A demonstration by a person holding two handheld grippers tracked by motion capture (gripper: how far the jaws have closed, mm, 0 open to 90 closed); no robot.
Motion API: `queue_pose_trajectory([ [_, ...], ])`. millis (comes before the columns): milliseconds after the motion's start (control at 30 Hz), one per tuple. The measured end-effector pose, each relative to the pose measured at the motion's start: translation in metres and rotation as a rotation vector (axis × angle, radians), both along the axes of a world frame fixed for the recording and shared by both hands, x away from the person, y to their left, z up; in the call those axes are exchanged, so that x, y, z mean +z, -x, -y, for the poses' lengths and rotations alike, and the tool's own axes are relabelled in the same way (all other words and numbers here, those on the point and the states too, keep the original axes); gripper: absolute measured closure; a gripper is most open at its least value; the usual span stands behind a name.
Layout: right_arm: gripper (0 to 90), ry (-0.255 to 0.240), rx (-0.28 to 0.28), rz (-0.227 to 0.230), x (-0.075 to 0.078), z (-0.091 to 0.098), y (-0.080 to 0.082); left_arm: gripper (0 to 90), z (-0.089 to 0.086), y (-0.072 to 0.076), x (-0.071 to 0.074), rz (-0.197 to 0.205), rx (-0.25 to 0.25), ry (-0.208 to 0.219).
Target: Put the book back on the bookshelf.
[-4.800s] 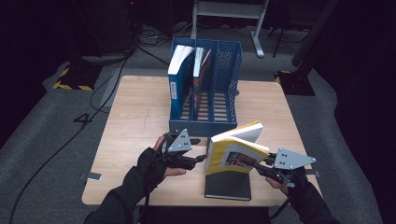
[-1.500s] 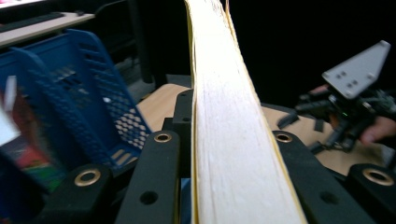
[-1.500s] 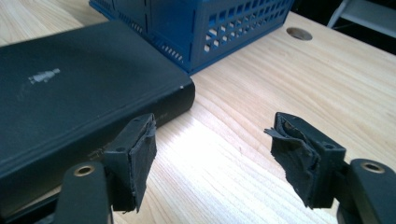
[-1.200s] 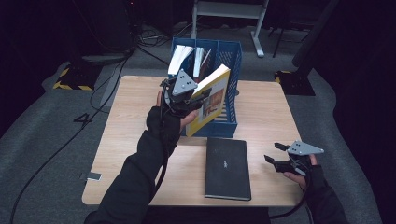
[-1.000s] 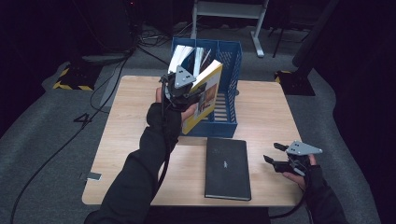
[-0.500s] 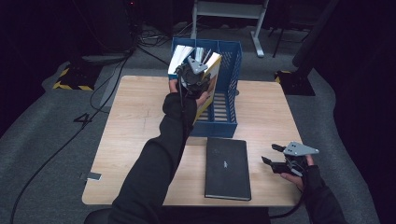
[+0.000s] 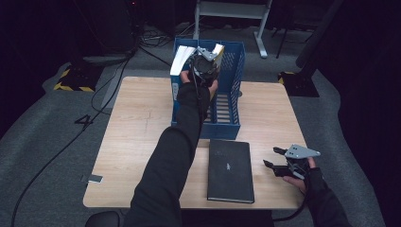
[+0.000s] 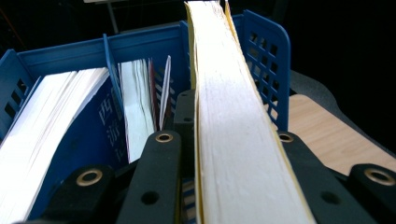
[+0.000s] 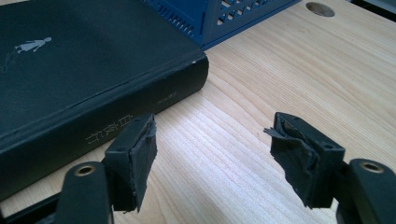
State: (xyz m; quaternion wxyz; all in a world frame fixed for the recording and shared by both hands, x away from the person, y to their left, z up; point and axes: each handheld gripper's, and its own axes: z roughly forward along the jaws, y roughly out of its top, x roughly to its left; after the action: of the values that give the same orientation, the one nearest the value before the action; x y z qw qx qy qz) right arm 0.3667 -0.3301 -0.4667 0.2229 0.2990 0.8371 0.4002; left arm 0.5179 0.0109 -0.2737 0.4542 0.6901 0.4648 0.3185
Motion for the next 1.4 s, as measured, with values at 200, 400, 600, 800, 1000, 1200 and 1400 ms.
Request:
queue_pose_trajectory([
  [200, 32.4, 0.015, 0.018, -0.015, -0.002, -0.004, 0.0, 75.0, 0.007, -0.013, -0.003, -0.021, 0.072, 0.052],
  [400, 32.2, 0.02, 0.029, -0.017, -0.003, -0.006, 0.001, 74.9, 0.026, -0.019, -0.007, -0.024, 0.145, 0.066],
  [600, 32.3, 0.019, 0.028, -0.009, -0.002, -0.006, 0.002, 74.9, 0.037, -0.023, -0.017, -0.013, 0.191, 0.06],
  [800, 32.7, 0.021, 0.03, -0.004, -0.002, -0.006, 0.002, 74.7, 0.044, -0.025, -0.03, 0.0, 0.202, 0.044],
  [1000, 32.7, 0.023, 0.03, -0.003, -0.002, -0.007, 0.003, 74.6, 0.044, -0.025, -0.045, -0.005, 0.211, 0.057],
  [1200, 32.8, 0.025, 0.03, -0.004, -0.002, -0.007, 0.003, 74.6, 0.045, -0.027, -0.058, -0.022, 0.212, 0.054],
  [1400, 32.8, 0.023, 0.029, -0.005, -0.002, -0.007, 0.003, 74.4, 0.045, -0.027, -0.074, -0.052, 0.21, 0.048],
])
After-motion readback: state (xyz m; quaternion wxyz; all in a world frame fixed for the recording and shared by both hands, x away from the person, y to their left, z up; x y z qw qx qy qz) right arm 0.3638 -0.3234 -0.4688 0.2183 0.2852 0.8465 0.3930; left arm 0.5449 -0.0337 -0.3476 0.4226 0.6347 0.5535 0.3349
